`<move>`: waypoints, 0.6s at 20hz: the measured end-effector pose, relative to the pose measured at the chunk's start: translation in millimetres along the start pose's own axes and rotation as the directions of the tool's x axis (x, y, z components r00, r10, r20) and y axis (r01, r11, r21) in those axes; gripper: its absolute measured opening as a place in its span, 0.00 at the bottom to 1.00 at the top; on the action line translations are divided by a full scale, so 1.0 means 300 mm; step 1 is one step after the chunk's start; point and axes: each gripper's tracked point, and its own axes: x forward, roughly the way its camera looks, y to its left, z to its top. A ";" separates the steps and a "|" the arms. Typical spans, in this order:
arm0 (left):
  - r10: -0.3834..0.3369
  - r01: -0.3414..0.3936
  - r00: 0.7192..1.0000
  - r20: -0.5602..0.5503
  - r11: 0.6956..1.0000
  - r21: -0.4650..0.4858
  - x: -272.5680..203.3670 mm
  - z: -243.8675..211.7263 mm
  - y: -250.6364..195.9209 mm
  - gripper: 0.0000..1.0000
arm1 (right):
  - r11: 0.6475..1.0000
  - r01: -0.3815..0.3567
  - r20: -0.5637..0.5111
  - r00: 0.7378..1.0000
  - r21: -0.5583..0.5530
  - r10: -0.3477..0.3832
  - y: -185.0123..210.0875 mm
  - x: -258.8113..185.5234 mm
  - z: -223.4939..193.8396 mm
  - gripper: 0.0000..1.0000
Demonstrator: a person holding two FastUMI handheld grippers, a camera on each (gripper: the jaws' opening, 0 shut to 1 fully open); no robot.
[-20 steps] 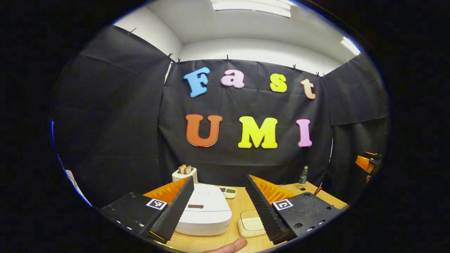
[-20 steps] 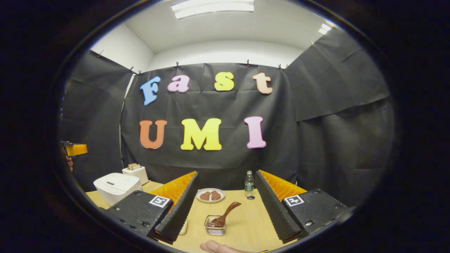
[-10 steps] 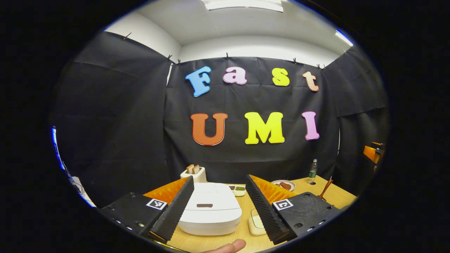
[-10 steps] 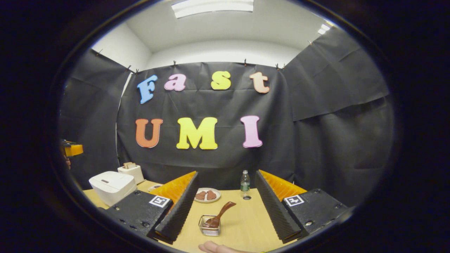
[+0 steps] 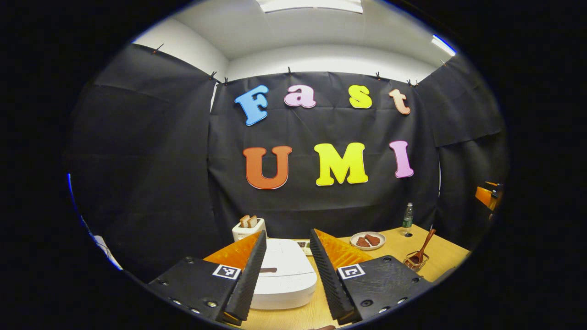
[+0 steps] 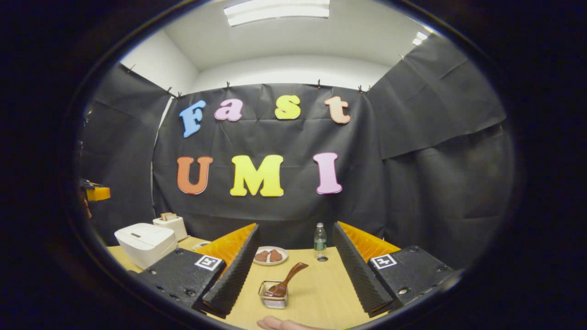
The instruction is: Close the left gripper, press the button to open the rice cooker; take a wooden spoon from the chopstick holder with the right hand, scoop a spoonful of rice and pour it into the rice cooker, then put the wooden spoon back into the chopstick holder.
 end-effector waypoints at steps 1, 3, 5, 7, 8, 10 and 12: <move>0.007 -0.007 1.000 -0.004 1.000 0.003 0.010 -0.006 0.003 0.63 | 1.000 -0.001 0.008 1.000 -0.015 0.001 0.009 0.003 -0.008 0.99; -0.003 0.003 1.000 -0.025 1.000 0.005 0.030 -0.033 -0.006 0.63 | 0.998 0.018 0.032 0.999 -0.056 -0.016 0.008 0.006 -0.015 0.99; 0.033 -0.033 0.998 -0.046 0.999 0.007 0.069 -0.057 0.028 0.24 | 0.995 0.035 0.071 0.997 -0.091 -0.029 0.016 0.004 -0.013 0.99; 0.040 -0.039 0.995 -0.092 0.999 0.018 0.112 -0.106 0.043 0.02 | 0.992 0.029 0.101 0.995 -0.125 -0.016 0.041 0.003 -0.021 0.99; 0.027 -0.024 0.992 -0.127 0.999 0.022 0.127 -0.145 0.030 0.01 | 0.990 0.020 0.104 0.995 -0.142 -0.006 0.054 0.006 -0.035 1.00; 0.014 -0.010 0.985 -0.169 1.000 0.024 0.156 -0.188 0.025 0.01 | 0.989 0.006 0.097 0.995 -0.150 0.009 0.072 0.005 -0.060 1.00; 0.013 -0.006 0.976 -0.216 0.999 0.033 0.185 -0.242 0.027 0.05 | 0.991 -0.024 0.077 0.996 -0.128 0.034 0.102 0.007 -0.097 1.00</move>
